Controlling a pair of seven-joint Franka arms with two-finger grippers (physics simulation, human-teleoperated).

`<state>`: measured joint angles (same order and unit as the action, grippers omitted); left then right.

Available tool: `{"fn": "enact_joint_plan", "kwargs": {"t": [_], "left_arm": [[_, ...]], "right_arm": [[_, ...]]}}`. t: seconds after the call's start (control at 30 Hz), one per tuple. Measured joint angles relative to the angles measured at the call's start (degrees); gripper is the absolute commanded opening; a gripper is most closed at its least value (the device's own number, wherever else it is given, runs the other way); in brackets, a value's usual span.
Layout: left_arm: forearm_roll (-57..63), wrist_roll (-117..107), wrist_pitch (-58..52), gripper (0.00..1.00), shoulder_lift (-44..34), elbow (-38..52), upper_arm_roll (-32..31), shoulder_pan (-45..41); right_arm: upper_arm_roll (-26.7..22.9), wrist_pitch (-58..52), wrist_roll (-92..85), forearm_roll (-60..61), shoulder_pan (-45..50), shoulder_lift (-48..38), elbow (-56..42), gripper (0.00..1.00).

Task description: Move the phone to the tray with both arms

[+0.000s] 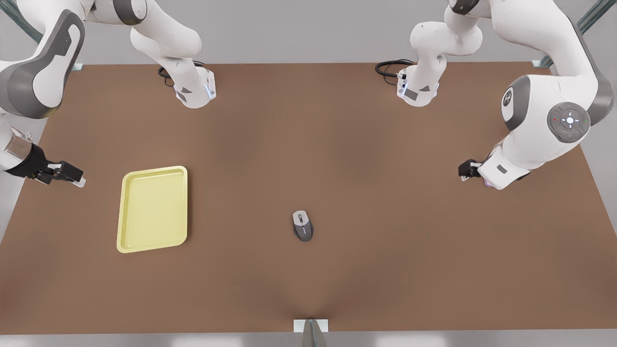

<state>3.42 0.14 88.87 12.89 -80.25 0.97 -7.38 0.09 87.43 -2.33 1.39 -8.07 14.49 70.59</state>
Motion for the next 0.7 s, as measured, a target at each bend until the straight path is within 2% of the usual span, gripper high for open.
{"fn": "enact_joint_plan", "kwargs": {"t": [0.1,0.23,0.33,0.4,0.53,0.7], "left_arm": [[0.1,0.5,1.6,1.0,1.5,-2.1,2.2,-0.6],[-0.2,2.4,11.9,1.0,-0.5,-22.9,10.9,-0.1],[-0.2,5.6,23.8,1.0,-3.8,-39.0,17.7,0.1],[-0.3,8.0,32.3,1.0,-4.5,-46.1,21.4,0.5],[-0.3,14.2,46.2,1.0,-3.9,-52.9,25.8,0.3],[-0.4,22.3,57.2,1.0,-2.4,-57.7,29.1,0.7]], "right_arm": [[0.0,0.7,-0.2,0.0,0.0,0.1,0.0,1.0],[0.0,1.2,-0.4,0.0,0.1,0.2,0.0,1.0],[0.0,1.4,-0.5,0.0,0.1,0.3,0.0,1.0],[0.0,1.5,-0.5,0.1,0.1,0.3,0.0,1.0],[0.1,1.6,-0.6,0.1,0.1,0.3,0.0,1.0],[0.2,1.7,-0.7,0.1,0.1,0.3,0.1,1.0]]}}
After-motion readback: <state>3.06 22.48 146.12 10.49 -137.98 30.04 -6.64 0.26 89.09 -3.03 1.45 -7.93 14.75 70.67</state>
